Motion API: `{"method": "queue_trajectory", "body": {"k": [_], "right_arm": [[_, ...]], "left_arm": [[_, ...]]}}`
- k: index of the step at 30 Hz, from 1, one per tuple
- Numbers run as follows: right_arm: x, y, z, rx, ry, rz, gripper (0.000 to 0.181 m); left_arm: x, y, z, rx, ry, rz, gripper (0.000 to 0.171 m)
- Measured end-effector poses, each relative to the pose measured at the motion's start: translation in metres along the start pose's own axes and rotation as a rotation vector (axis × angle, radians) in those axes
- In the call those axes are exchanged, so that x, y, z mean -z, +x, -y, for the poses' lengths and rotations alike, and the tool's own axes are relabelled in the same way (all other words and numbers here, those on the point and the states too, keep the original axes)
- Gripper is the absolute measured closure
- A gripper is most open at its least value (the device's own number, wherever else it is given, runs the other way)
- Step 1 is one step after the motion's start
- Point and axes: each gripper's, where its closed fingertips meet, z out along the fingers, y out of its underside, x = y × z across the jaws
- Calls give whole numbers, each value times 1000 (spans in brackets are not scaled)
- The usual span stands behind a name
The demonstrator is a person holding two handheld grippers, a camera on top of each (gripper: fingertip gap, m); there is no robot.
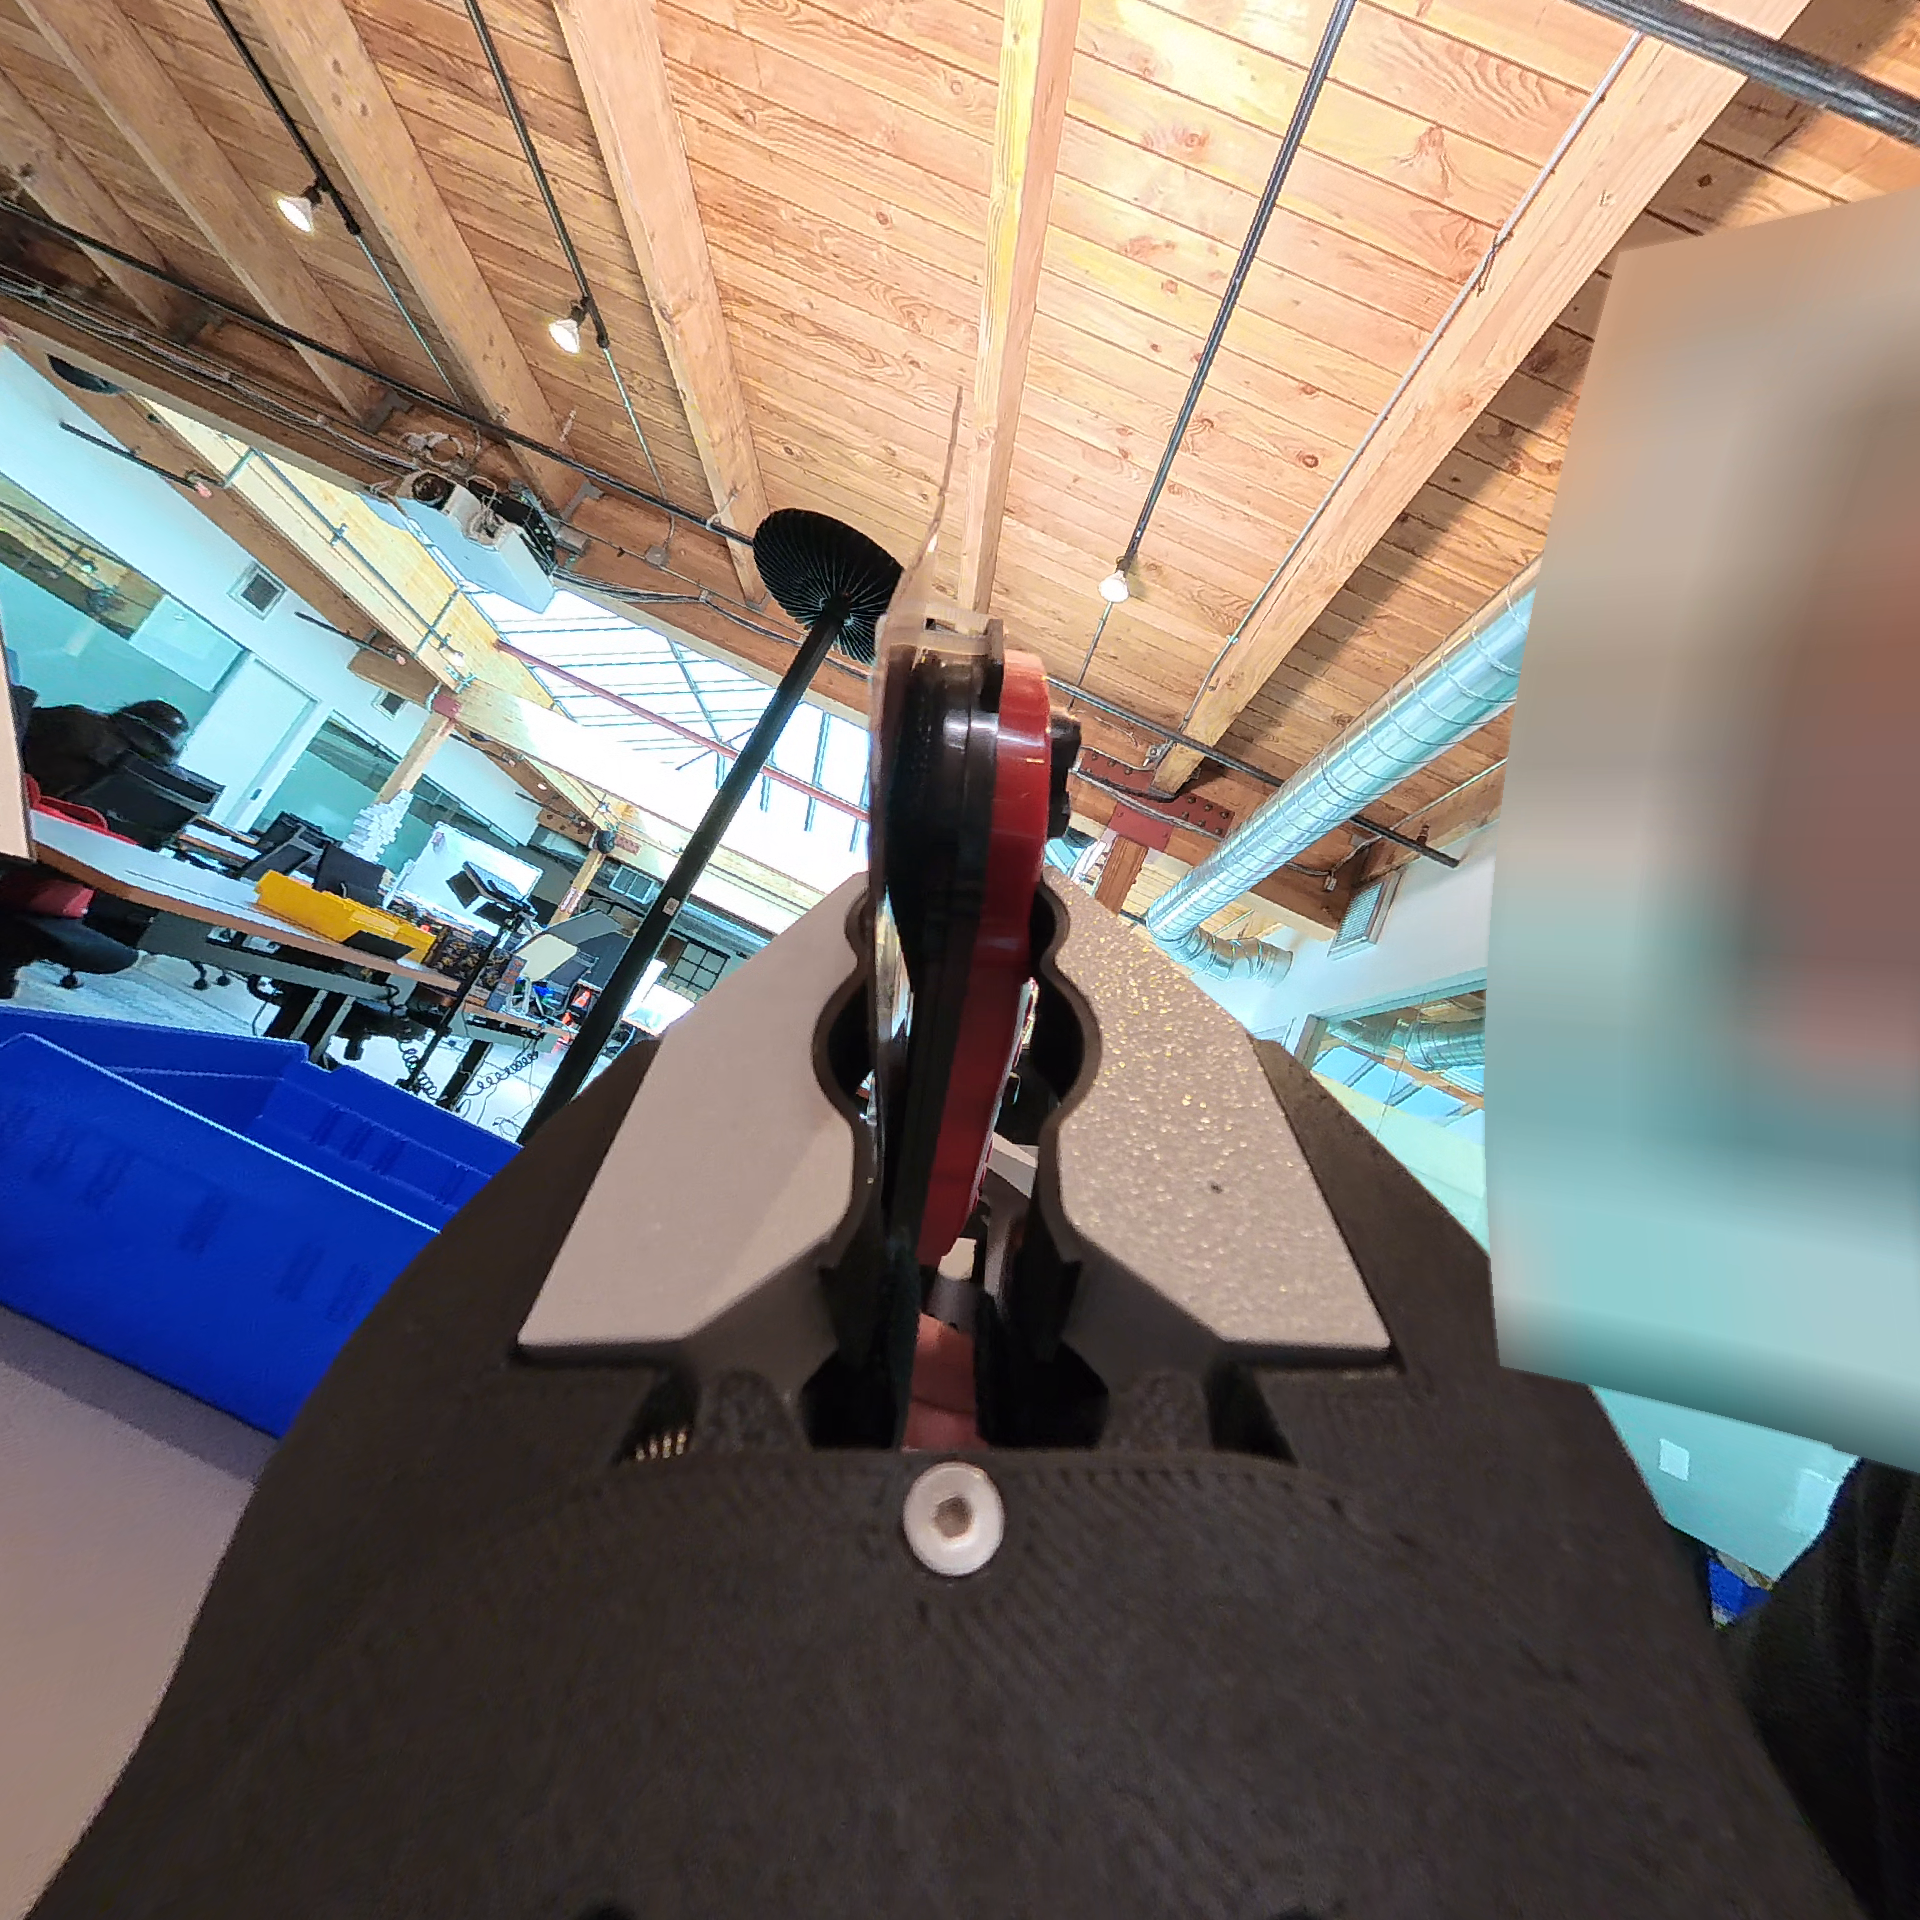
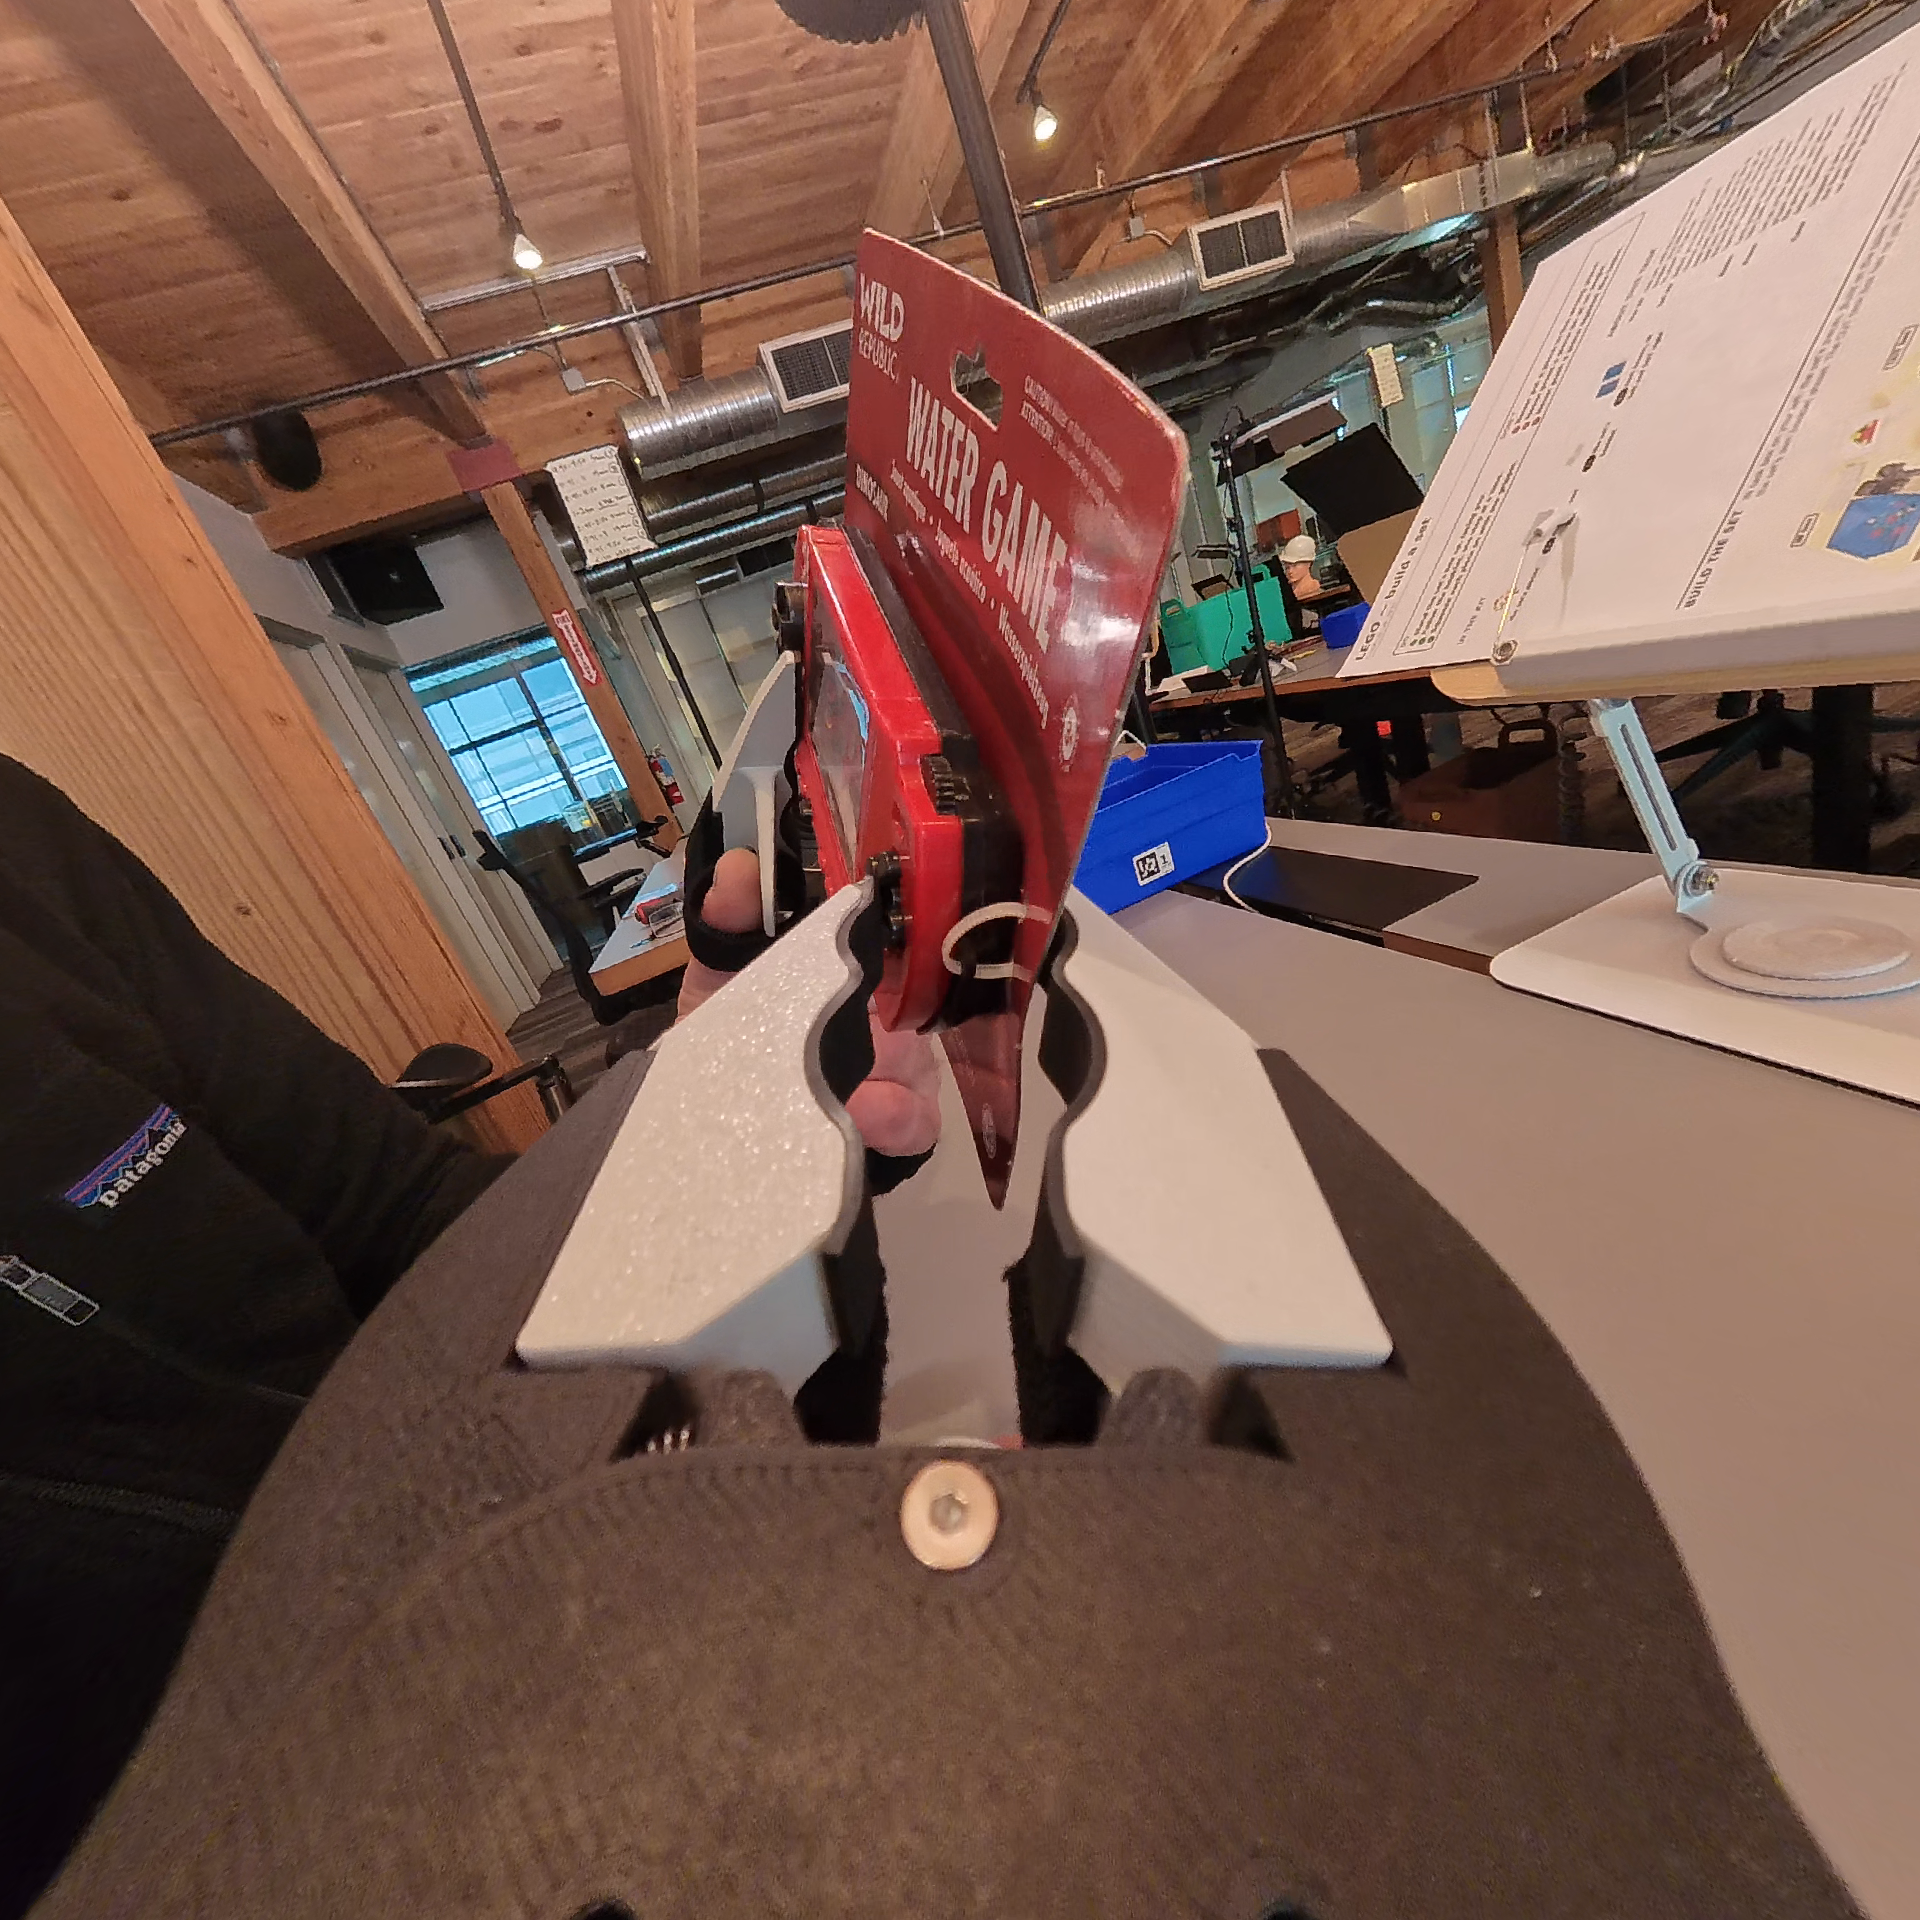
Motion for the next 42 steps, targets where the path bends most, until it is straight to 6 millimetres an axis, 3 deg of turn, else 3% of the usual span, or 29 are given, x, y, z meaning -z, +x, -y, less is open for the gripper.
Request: {"method": "queue_trajectory", "body": {"k": [42], "right_arm": [[0, 1, 0, 7, 15, 12, 150]], "left_arm": [[1, -6, -1, 31, 1, 12, 148]]}}
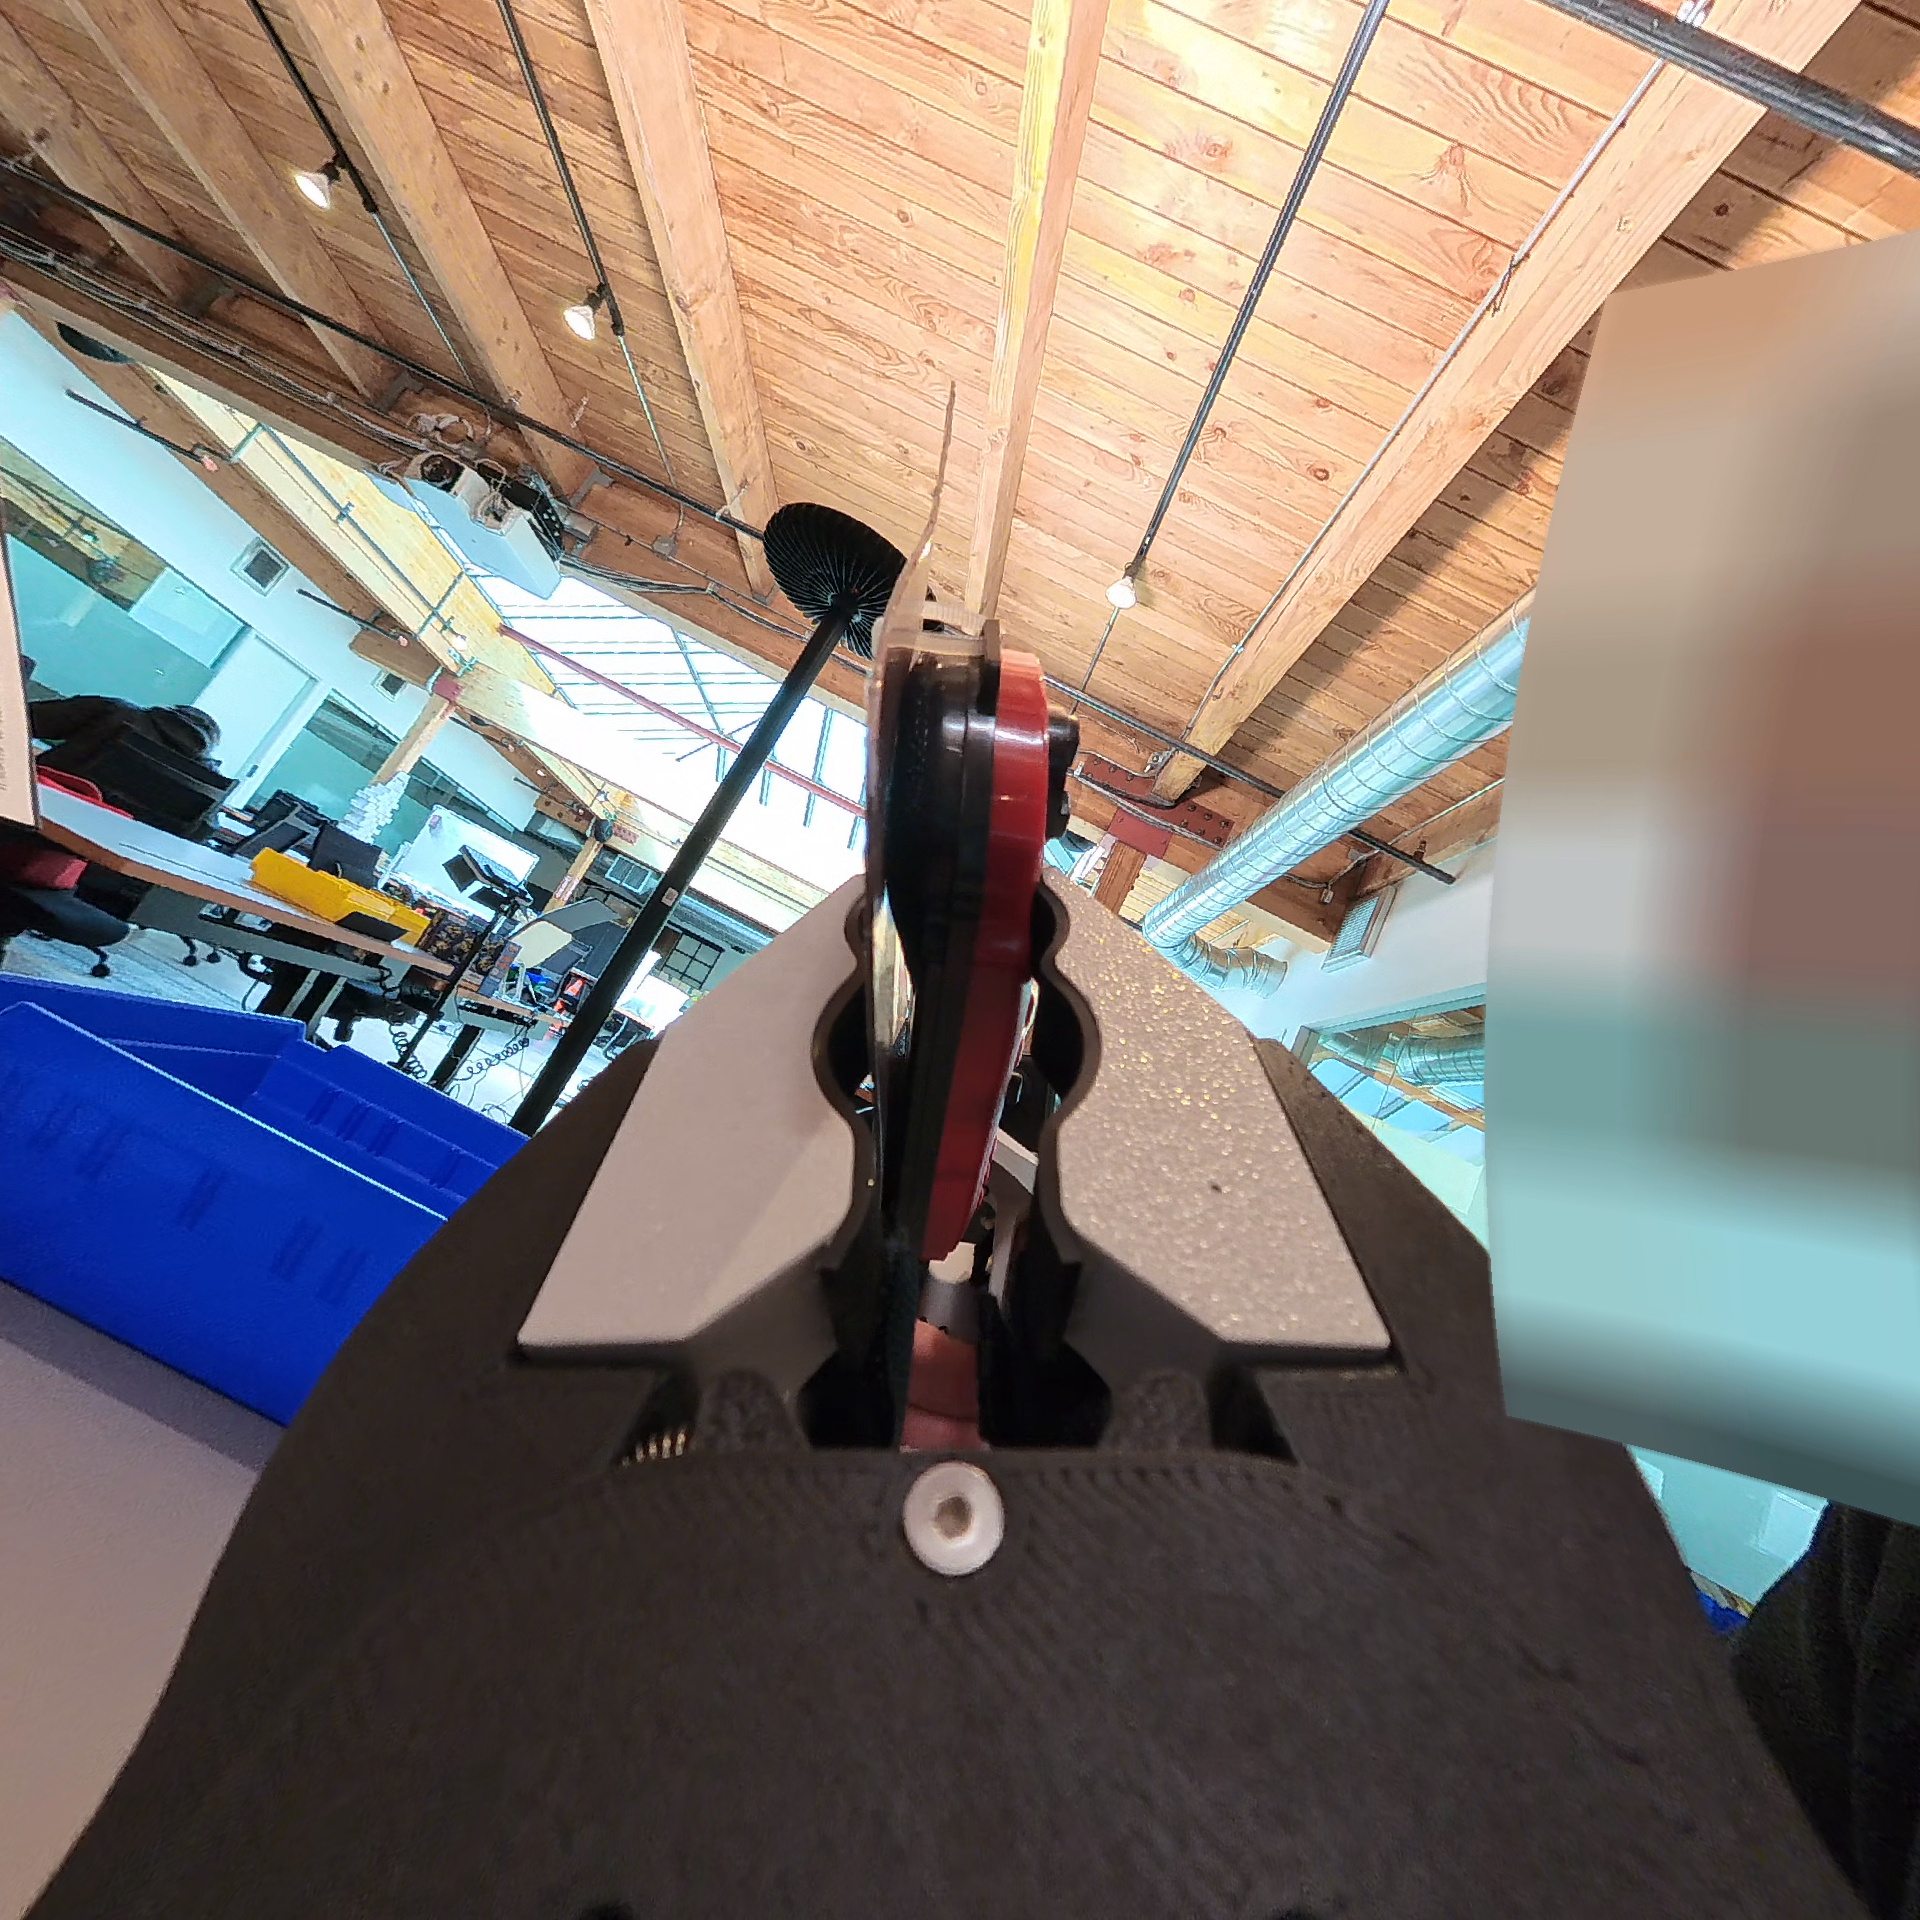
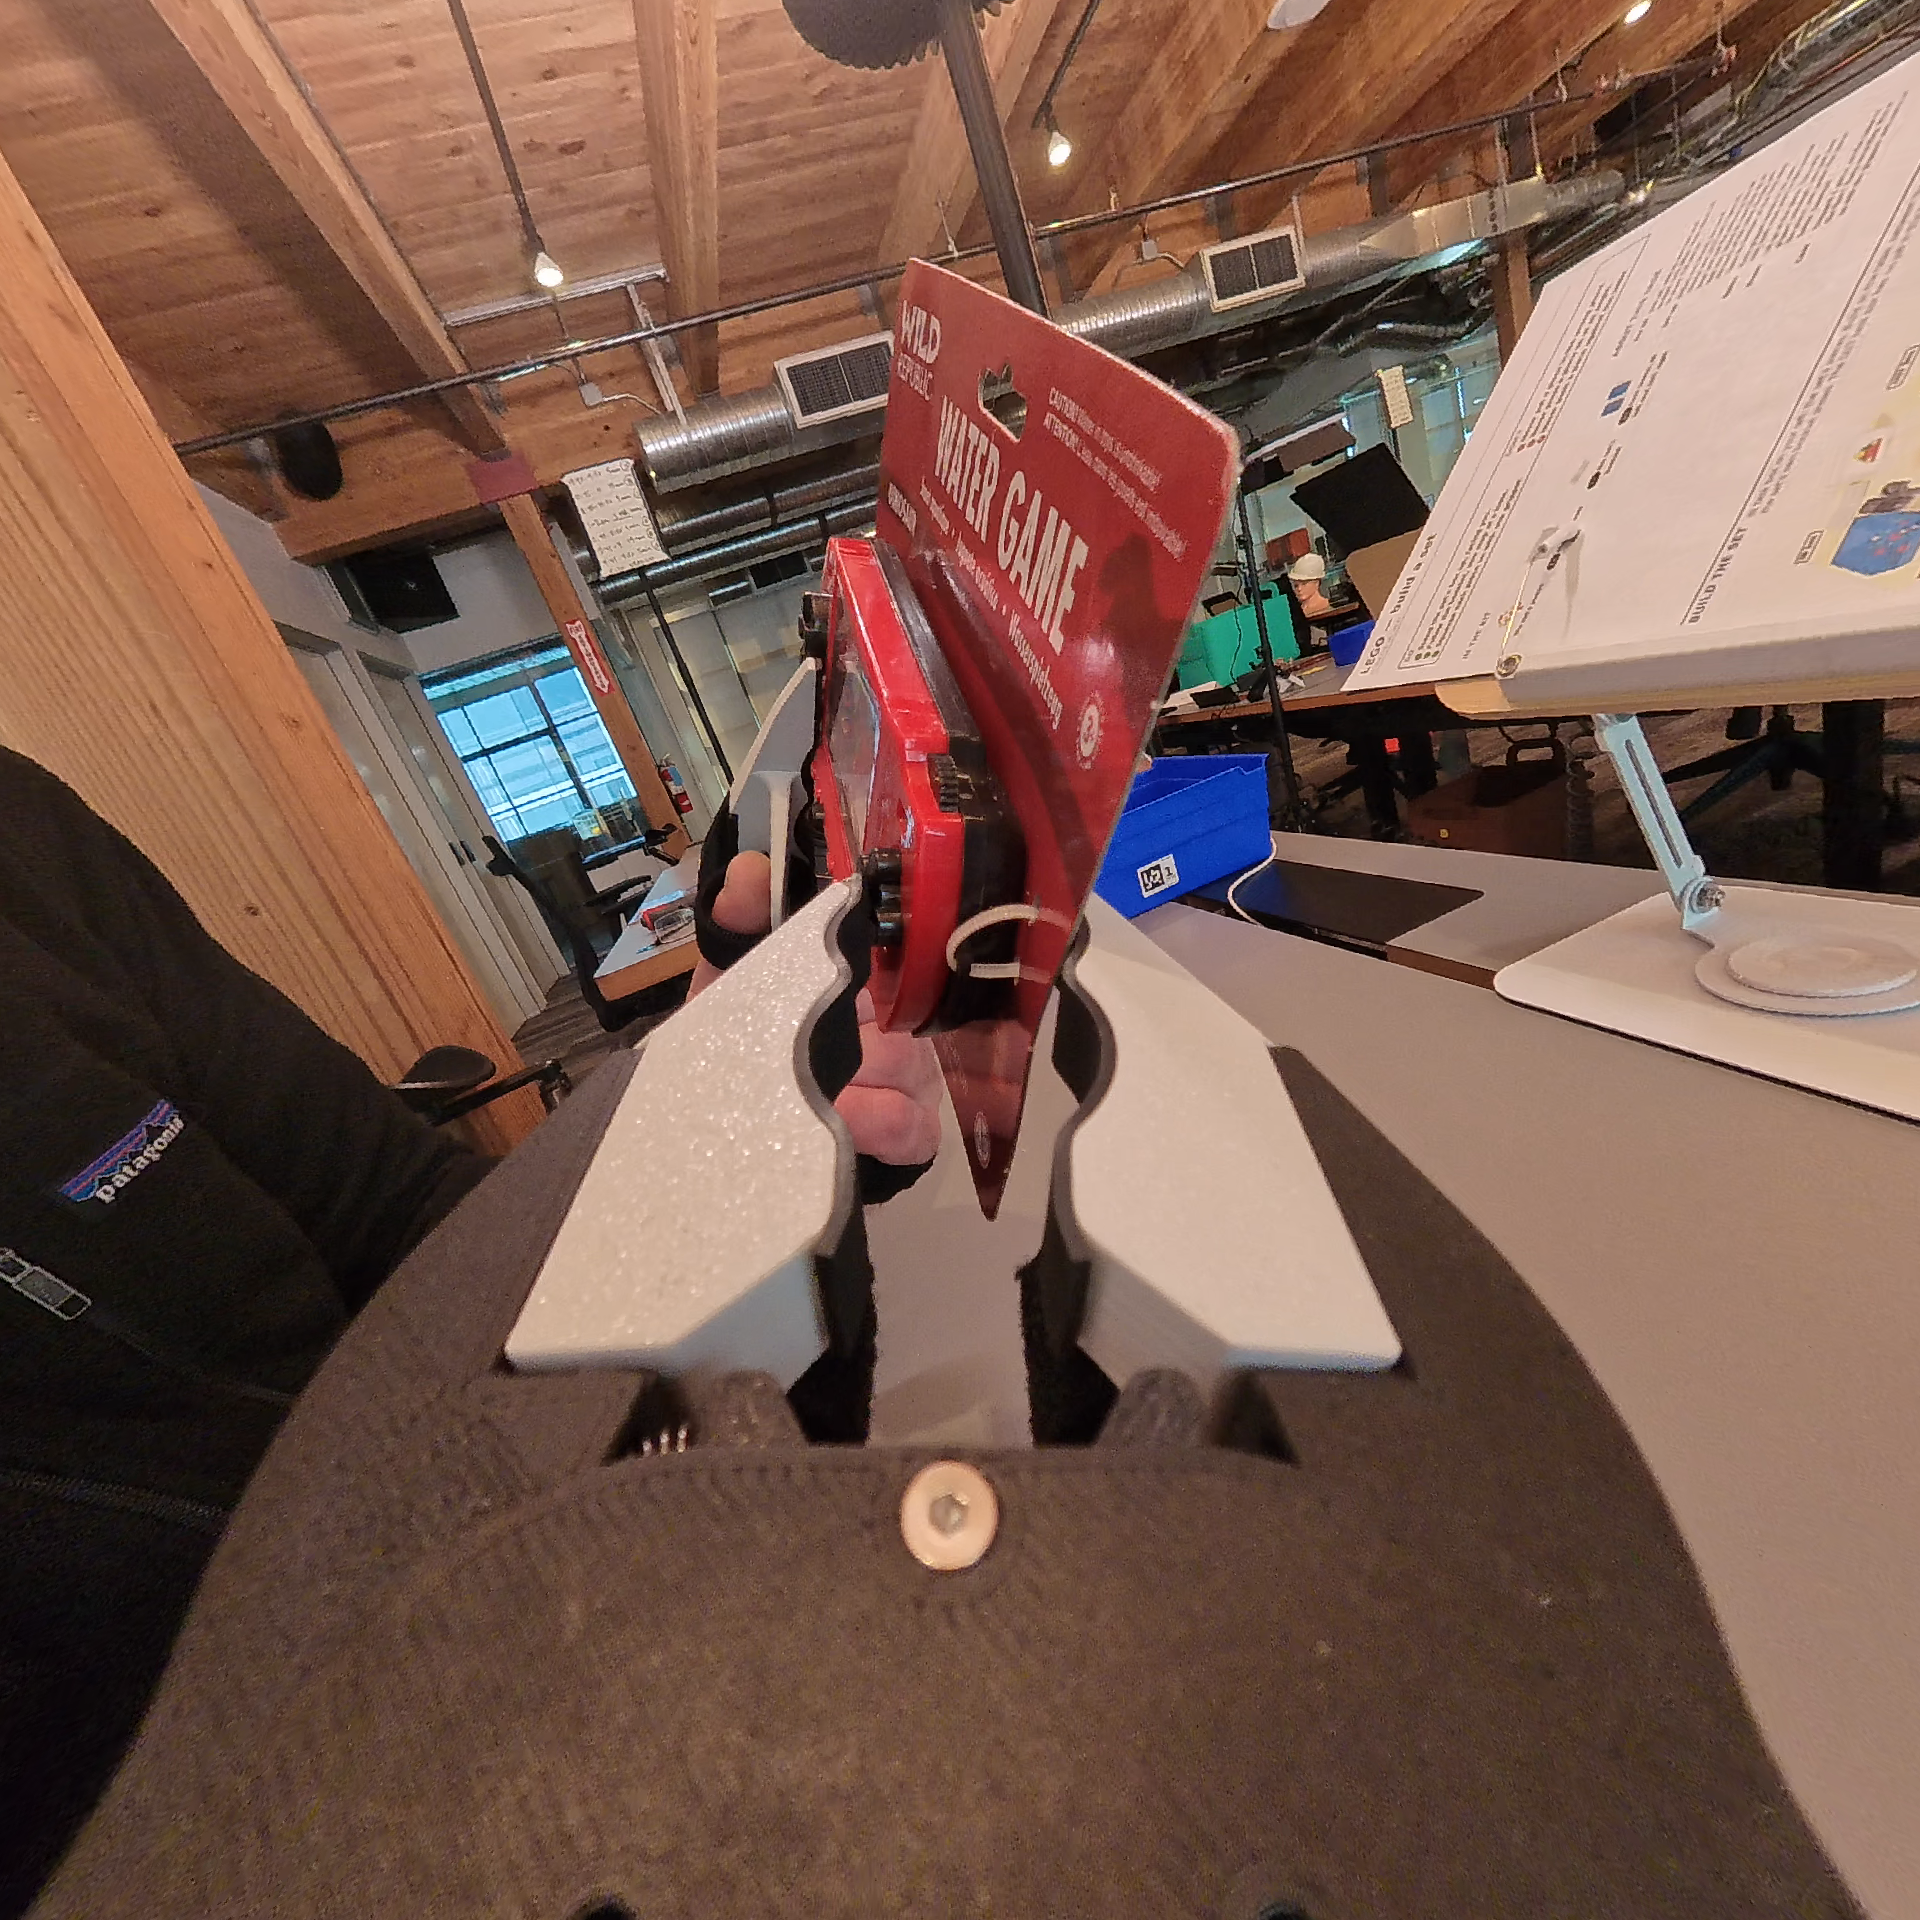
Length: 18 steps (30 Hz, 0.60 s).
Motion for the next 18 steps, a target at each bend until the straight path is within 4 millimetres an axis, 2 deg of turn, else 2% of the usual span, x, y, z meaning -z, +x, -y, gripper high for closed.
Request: {"method": "queue_trajectory", "body": {"k": [6, 18], "right_arm": [[0, -2, 0, 3, -14, 3, 155], [0, -2, 2, 1, 9, 11, 151]], "left_arm": [[0, 1, 0, -6, -2, -1, 147], [-1, 4, 0, -18, -7, -8, 148]]}}
